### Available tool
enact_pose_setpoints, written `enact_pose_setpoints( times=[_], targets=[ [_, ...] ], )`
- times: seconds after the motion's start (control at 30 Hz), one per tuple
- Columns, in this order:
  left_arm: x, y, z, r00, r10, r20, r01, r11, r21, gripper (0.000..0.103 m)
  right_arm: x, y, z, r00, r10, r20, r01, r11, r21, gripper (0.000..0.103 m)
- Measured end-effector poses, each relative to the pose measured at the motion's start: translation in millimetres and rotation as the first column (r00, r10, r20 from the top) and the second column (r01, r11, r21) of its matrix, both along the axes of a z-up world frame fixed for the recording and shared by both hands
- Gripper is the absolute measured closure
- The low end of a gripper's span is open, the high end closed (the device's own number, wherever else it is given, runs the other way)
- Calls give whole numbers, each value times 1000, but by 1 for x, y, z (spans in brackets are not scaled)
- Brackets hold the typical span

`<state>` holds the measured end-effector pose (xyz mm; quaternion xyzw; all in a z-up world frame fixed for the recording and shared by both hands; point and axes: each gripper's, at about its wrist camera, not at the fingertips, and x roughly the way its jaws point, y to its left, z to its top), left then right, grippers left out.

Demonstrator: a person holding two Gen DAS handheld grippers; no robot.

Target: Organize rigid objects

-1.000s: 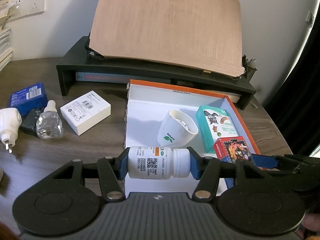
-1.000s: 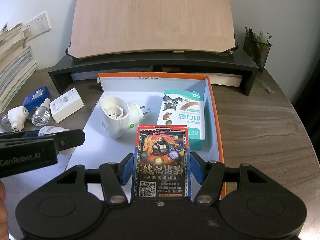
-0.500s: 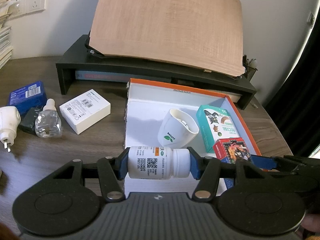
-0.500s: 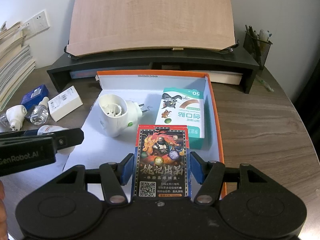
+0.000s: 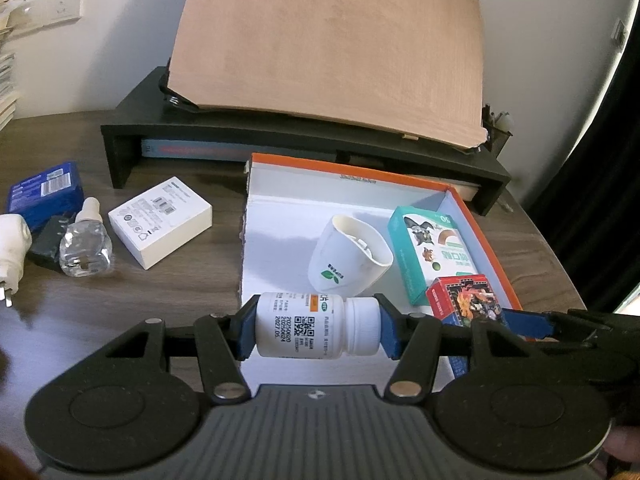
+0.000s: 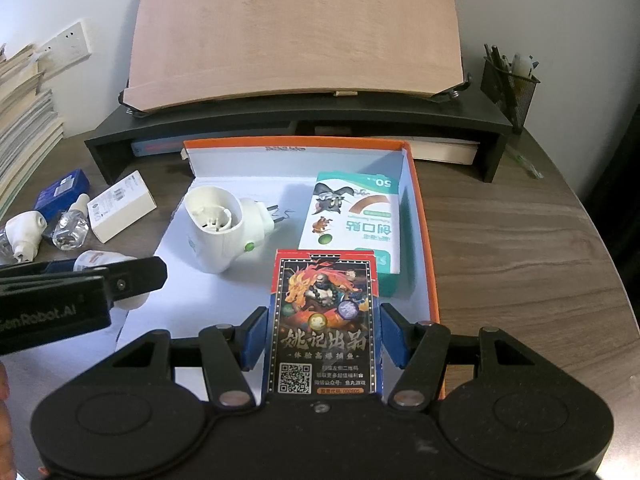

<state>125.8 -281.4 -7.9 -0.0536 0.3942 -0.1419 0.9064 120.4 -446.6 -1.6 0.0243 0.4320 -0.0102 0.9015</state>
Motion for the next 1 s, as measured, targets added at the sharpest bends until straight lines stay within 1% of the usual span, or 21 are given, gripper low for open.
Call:
enact_pose_setpoints(
  times=[0.33,0.73,0.9,1.0],
  targets=[
    [7,-12,-7,999,-42,-19,42,999,8,45,-4,-8,0,1000,-19,-9,19,1000,-10,32],
    [13,-30,-14,996,-89,-32,90,996,27,45,-10,-18,1,999,-38,-7,38,999,3,32],
    [15,-37,-16,993,-105,-46,106,994,33,45,-16,-18,4,999,-29,15,29,1000,-7,32],
    [17,-39,-16,992,-111,-55,113,993,31,45,-24,-18,10,999,-22,42,22,1000,-2,30]
  ],
)
